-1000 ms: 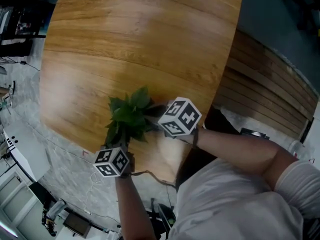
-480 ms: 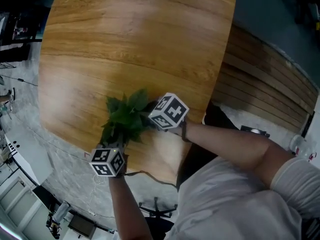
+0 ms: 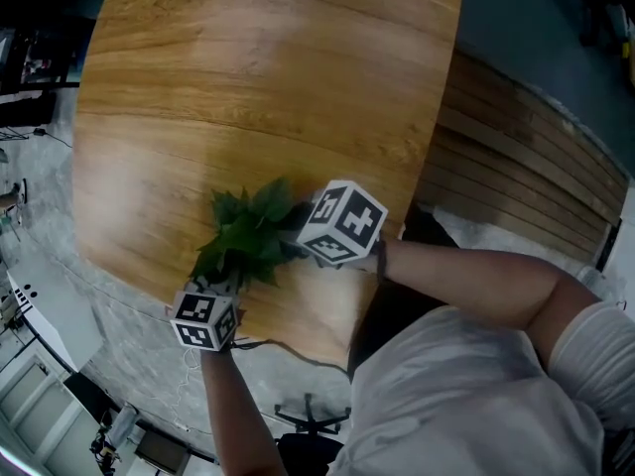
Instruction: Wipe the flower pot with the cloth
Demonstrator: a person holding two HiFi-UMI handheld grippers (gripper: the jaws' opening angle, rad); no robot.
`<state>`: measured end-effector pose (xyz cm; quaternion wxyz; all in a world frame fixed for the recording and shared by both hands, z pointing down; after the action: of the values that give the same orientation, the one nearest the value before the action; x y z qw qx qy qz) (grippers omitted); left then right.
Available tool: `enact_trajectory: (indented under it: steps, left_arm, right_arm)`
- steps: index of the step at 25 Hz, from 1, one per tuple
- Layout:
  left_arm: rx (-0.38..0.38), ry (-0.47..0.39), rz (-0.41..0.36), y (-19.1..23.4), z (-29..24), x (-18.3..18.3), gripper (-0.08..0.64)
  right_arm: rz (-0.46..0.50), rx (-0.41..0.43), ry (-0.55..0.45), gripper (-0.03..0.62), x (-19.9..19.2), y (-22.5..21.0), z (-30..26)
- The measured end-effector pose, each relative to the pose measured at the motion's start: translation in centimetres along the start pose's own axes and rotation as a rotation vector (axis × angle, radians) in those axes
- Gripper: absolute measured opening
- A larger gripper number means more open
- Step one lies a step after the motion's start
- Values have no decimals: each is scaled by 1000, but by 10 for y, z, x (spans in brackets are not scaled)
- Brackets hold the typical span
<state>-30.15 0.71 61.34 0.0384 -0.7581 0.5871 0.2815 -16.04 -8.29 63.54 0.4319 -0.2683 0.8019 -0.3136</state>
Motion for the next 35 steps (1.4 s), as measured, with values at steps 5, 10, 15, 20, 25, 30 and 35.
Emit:
enact_trajectory:
  steps: [5, 10, 15, 20, 25, 30, 35]
  left_arm:
    - [-8, 20, -31, 1, -2, 1, 6]
    - [1, 25, -9, 1, -5, -2, 6]
    - [14, 30, 14, 0, -5, -6, 6]
    - [14, 25, 25, -3, -3, -1, 6]
    - [39, 23, 48, 4, -2, 0, 6]
    - [50, 11, 109, 6, -3, -7, 6]
    - [72, -1, 171, 3, 2, -7, 6]
  right_arm:
    - [-45, -59, 58, 44, -19, -32, -36]
    - [-61, -67, 56, 44, -21, -27, -34]
    - [-27, -37, 37, 44, -6, 15, -2]
    - [-3, -82, 69, 44, -13, 11, -8]
    - [-58, -145, 69, 44, -28, -28, -47]
    - [-70, -122, 46, 44, -27, -13, -38]
    - [-51, -72, 24, 44, -16, 31, -5]
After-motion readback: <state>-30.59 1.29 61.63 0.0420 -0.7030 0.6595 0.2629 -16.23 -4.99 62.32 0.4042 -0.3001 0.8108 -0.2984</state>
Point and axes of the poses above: the fingertips, and each gripper's own axes: z backward along the fingers, y to its left, x out of its top, the point moved 7 cm from there along z, backward along the fingers, and after that the axes turned 6 degrees about -x, right-handed, at the moved point
